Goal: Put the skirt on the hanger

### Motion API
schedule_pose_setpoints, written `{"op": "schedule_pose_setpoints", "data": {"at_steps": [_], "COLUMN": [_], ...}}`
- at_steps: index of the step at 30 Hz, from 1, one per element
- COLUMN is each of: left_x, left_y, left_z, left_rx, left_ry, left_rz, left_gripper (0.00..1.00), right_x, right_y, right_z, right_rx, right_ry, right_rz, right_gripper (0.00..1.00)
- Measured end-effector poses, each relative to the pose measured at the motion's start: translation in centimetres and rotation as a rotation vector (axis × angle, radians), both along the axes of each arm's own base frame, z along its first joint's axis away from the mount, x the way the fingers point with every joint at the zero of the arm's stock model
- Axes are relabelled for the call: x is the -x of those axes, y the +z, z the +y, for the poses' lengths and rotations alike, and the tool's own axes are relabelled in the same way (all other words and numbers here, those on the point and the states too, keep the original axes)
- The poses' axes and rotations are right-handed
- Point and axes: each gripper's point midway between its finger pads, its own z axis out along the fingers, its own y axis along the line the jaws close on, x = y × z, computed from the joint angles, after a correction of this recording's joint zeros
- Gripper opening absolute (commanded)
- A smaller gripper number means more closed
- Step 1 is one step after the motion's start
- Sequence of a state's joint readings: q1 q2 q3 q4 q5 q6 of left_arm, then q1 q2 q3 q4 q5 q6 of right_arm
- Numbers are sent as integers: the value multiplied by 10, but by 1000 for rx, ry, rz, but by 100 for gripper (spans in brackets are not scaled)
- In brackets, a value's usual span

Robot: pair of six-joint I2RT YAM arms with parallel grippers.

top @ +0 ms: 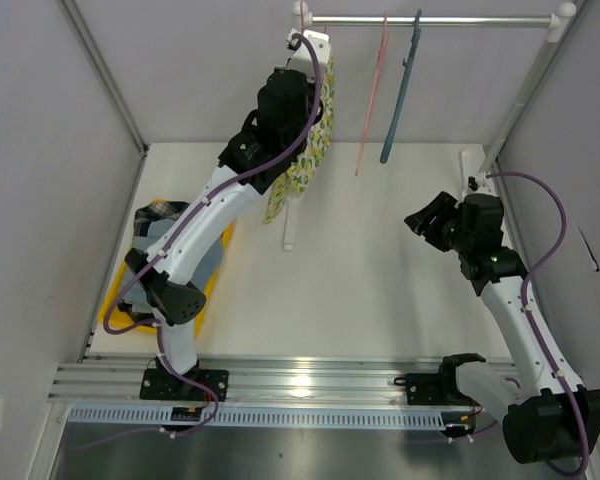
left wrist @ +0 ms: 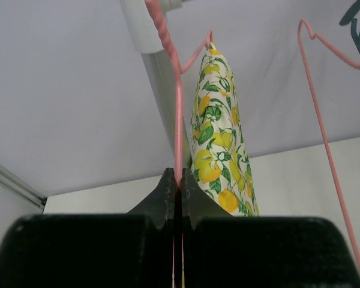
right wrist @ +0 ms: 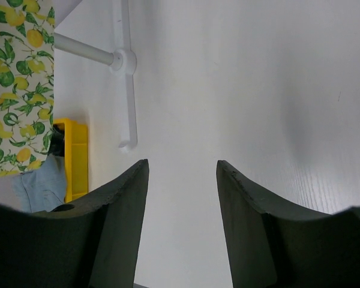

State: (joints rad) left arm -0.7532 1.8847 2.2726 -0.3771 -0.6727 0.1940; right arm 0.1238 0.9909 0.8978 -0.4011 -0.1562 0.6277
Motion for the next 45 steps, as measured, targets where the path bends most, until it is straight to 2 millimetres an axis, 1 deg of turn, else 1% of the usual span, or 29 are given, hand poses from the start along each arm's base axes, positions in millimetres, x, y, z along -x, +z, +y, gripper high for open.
{"op": "schedule_pose_setpoints", "data": {"at_steps": [3, 6, 9, 15, 18, 26, 27, 29, 32, 33, 34, 35, 37, 38, 40, 45], "left_x": [-7, -14, -22, -37, -39, -39, -39, -39, -37, -35, -33, -31, -28, -25, -18, 11], "left_y": [6, 5, -1, -24, -33, -40, -42, -49, -61, -65, -67, -68, -66, -64, -57, -37], "left_z": [6, 9, 8, -6, -11, -15, -16, -18, -20, -20, -20, -20, -18, -18, -15, 0], "left_rx": [13, 17, 14, 4, -7, -17, -15, -17, -15, -14, -12, -9, -3, 1, 9, 49], "left_ry": [-15, -35, -62, -124, -144, -163, -166, -176, -195, -201, -208, -212, -219, -226, -239, -274], "left_rz": [-13, -12, -3, 36, 52, 72, 76, 87, 99, 106, 112, 115, 114, 110, 101, 72], "left_gripper": [0, 0, 0, 0, 0, 0, 4, 8, 23, 31, 32, 37, 43, 50, 55, 68], "right_x": [-2, -3, -3, -4, -4, -4, -4, -4, -4, -4, -4, -4, -3, -2, -2, -2], "right_y": [0, -2, -1, -1, -1, -1, -1, -1, -1, -1, -2, -3, -6, -7, -8, -11], "right_z": [1, 1, 1, 1, 1, 1, 1, 1, 2, 2, 2, 2, 3, 3, 3, 3], "right_rx": [0, 1, 2, 4, 6, 7, 7, 7, 5, 5, 5, 5, 5, 6, 7, 14], "right_ry": [3, 5, 6, 6, 8, 9, 9, 10, 12, 13, 14, 14, 16, 18, 20, 24], "right_rz": [-2, 1, -1, -5, -6, -7, -7, -8, -10, -10, -9, -7, -1, 2, 4, 7], "right_gripper": [54, 54, 54, 54, 54, 54, 54, 54, 54, 55, 55, 54, 55, 55, 55, 56]}}
